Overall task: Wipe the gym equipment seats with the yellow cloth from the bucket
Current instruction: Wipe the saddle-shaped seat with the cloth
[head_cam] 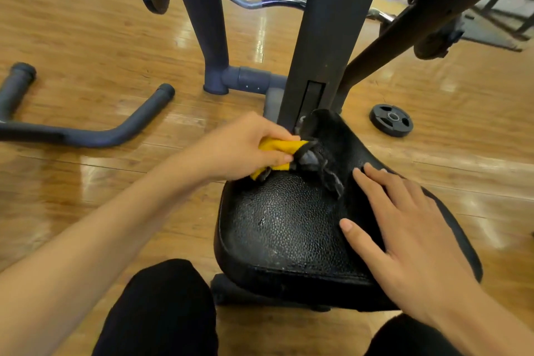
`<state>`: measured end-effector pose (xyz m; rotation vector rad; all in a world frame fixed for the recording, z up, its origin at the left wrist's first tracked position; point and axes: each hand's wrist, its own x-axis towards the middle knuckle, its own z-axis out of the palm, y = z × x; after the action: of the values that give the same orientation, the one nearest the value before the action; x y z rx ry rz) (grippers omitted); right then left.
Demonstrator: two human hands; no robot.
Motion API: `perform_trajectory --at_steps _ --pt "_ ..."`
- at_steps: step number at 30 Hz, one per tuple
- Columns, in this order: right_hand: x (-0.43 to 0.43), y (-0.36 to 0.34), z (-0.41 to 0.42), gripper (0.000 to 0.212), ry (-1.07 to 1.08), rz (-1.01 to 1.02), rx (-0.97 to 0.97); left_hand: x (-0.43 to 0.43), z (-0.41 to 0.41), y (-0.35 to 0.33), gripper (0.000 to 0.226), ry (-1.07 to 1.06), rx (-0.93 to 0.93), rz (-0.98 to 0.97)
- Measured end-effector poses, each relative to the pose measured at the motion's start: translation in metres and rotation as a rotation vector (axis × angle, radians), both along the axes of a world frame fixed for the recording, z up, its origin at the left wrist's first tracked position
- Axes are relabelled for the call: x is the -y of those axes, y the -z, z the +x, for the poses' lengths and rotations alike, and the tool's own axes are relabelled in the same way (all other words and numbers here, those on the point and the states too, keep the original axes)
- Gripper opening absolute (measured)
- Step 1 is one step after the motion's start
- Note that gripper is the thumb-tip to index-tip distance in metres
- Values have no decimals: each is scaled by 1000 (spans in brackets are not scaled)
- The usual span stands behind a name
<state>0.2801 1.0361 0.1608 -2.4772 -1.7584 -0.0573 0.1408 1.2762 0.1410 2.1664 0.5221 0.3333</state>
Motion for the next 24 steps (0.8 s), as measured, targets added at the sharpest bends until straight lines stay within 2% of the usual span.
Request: perform_trajectory --at_steps 3,6,10,12,16,19,24 --pt "-2 1 0 79 4 19 -7 4 4 8 29 -42 52 31" --pt "-3 0 3 77 -9 39 -22 -11 59 22 39 -147 132 22" --pt "-4 3 7 74 -27 49 -46 -42 115 12 48 -123 -52 161" --pt "-2 3 9 74 -20 56 -67 -41 111 8 51 -51 -90 211" --pt "-3 3 8 73 -21 72 -66 -10 37 16 48 48 -23 47" --pt "-3 3 7 73 -17 85 -51 0 8 18 50 103 -15 61" --pt "-5 2 4 74 -10 81 -24 -25 73 27 54 46 3 162"
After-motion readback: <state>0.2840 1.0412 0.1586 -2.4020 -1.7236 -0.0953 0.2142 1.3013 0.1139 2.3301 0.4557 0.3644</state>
